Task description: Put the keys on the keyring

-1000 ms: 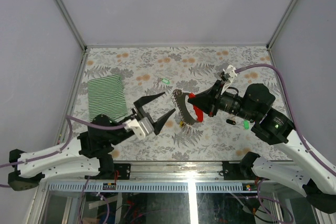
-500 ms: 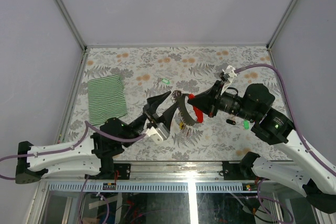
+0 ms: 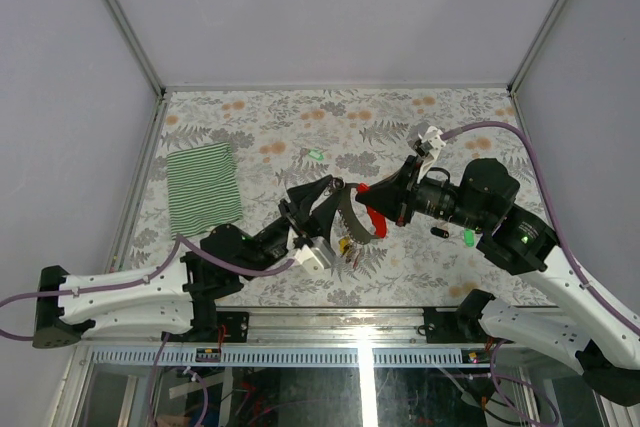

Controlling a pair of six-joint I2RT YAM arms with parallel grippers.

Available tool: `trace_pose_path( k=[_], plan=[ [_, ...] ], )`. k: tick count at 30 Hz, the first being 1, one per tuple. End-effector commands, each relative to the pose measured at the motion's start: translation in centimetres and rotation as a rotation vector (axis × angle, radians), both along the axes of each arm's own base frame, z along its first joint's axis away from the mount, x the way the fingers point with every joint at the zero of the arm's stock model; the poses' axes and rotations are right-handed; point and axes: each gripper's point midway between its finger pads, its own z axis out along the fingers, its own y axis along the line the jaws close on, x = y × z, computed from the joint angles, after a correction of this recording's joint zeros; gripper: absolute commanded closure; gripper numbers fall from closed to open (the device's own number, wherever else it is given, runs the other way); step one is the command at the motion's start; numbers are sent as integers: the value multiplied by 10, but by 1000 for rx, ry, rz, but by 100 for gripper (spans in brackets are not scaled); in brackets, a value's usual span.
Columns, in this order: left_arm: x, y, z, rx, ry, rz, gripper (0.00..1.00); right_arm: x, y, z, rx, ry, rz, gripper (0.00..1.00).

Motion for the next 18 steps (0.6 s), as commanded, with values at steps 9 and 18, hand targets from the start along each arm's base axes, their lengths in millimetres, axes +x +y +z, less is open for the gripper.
trace_pose_path(
  k=[9,18],
  plan=[
    [1,8,31,-80,-37,30,77,-8,-4,40,88,-81,21,100],
    [1,9,31,-92,-20,31,86,-8,-4,40,91,-82,23,100]
  ],
)
